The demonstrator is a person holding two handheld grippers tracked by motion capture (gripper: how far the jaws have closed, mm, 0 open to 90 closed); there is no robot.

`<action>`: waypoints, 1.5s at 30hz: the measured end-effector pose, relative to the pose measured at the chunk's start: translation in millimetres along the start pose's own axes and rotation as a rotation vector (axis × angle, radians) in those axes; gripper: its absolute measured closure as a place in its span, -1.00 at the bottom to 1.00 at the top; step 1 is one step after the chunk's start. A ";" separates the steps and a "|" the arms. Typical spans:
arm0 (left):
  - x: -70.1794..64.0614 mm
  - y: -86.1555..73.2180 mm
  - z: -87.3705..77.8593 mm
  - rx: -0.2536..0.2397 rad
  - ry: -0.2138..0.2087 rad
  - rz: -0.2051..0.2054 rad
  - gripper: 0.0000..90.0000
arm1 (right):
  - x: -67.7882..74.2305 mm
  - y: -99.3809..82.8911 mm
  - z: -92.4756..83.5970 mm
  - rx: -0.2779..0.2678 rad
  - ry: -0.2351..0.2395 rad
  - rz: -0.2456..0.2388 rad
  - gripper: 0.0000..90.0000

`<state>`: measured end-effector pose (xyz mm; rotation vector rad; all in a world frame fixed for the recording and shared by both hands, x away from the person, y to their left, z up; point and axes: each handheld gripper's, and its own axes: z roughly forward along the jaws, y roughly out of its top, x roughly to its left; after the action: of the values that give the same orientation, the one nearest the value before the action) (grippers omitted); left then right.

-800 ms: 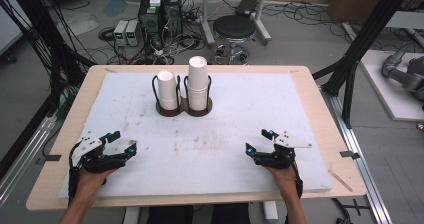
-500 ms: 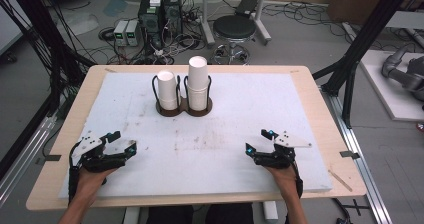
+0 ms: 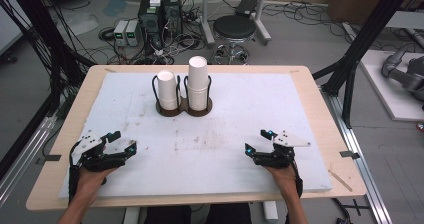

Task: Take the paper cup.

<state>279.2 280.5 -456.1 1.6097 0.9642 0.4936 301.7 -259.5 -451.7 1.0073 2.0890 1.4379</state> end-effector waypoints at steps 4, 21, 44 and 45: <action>2.3 16.8 -3.4 -0.019 0.001 -0.002 -0.63 | -0.2 0.3 0.6 0.006 0.002 0.005 -0.61; -1.6 102.4 2.4 0.069 -0.019 0.129 -0.64 | -3.0 1.1 2.3 0.020 0.015 0.012 -0.61; -11.1 223.5 49.6 0.213 -0.127 0.245 -0.64 | -3.4 0.8 1.6 0.019 0.023 0.027 -0.61; -12.0 227.2 52.3 0.222 -0.130 0.258 -0.64 | -3.5 0.9 1.7 0.018 0.022 0.026 -0.61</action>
<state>385.2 233.8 -253.4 1.9558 0.7373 0.4622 305.4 -260.9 -451.8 1.0336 2.1156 1.4516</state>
